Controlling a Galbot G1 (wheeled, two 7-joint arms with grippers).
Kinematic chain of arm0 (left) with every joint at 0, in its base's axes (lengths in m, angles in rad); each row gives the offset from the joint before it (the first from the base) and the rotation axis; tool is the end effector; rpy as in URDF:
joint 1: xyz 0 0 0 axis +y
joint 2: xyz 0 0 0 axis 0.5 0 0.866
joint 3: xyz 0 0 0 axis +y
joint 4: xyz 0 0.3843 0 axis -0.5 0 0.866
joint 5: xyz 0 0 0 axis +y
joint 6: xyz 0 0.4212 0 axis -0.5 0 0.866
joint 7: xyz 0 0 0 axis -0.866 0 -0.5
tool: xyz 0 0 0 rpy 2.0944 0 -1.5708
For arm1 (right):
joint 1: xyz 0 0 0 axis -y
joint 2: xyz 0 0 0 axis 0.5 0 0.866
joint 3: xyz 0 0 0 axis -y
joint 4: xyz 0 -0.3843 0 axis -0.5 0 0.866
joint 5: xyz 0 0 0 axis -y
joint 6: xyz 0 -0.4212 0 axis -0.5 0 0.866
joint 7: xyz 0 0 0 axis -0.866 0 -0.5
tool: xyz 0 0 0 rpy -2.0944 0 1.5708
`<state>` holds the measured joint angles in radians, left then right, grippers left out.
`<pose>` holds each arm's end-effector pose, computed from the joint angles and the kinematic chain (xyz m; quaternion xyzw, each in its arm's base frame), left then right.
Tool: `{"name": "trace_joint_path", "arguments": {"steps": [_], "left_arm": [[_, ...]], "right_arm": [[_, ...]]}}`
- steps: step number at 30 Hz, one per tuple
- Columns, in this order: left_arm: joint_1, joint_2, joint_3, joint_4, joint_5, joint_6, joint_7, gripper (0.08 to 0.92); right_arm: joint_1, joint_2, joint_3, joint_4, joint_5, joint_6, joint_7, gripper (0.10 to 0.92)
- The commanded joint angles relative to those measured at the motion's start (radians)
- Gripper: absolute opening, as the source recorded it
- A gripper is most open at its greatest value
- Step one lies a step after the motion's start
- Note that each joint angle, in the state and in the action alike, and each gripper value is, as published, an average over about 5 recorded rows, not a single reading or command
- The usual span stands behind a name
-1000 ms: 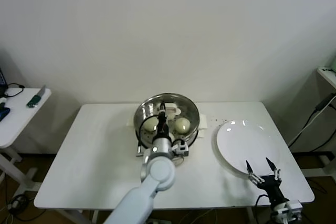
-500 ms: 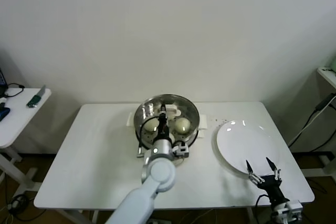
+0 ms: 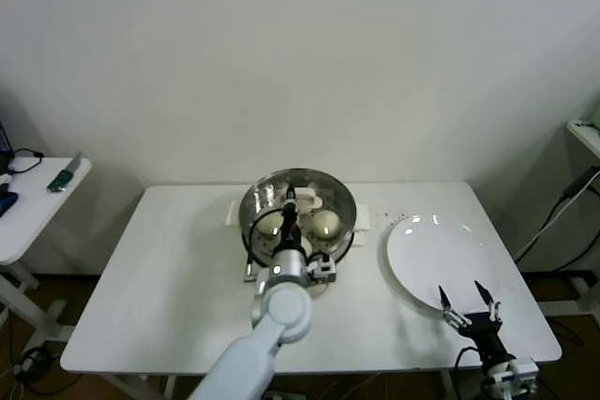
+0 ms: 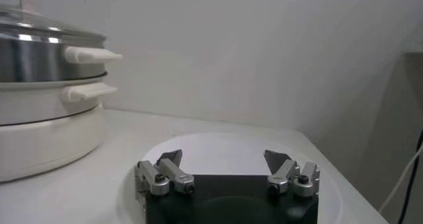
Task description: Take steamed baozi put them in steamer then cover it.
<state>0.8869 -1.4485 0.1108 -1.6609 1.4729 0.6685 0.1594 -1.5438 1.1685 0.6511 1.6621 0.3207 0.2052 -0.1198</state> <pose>0.3933 -0.2045 -0.3154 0.0148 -0.7122 -0.7019 0.0042 0.2241 -0.1845 -0.4597 0.0338 -0.9946 0.0509 0.0834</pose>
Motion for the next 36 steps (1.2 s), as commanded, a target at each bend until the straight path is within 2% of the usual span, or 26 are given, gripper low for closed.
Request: {"name": "trace_joint_path", "arguments": {"steps": [1,7,16,21,26,30,36], "left_arm": [[0.000,0.003,0.006,-0.018,-0.021,0.006,-0.007,0.173],[-0.006,0.028,0.016,-0.066,-0.091,0.025,-0.008,0.342],[0.009,0.108,0.056,-0.220,-0.272,0.061,-0.007,0.601],[0.046,0.156,0.059,-0.319,-0.408,0.046,-0.056,0.769],[0.109,0.204,-0.007,-0.419,-0.628,-0.036,-0.166,0.820],[0.184,0.266,-0.141,-0.469,-0.925,-0.140,-0.293,0.822],[0.290,0.349,-0.370,-0.558,-1.384,-0.205,-0.422,0.823]], "right_arm": [[0.001,0.001,-0.005,0.004,-0.004,-0.011,0.012,0.823],[0.001,0.002,-0.007,0.013,-0.004,-0.031,0.019,0.823],[0.015,-0.008,-0.020,0.016,-0.013,-0.053,0.021,0.823],[0.015,-0.009,-0.032,0.018,-0.019,-0.063,0.025,0.823],[0.011,-0.003,-0.044,0.033,0.003,-0.077,0.075,0.823],[0.001,-0.003,-0.053,0.061,0.023,-0.070,0.119,0.823],[0.008,-0.022,-0.064,0.073,0.027,-0.030,0.121,0.823]]}}
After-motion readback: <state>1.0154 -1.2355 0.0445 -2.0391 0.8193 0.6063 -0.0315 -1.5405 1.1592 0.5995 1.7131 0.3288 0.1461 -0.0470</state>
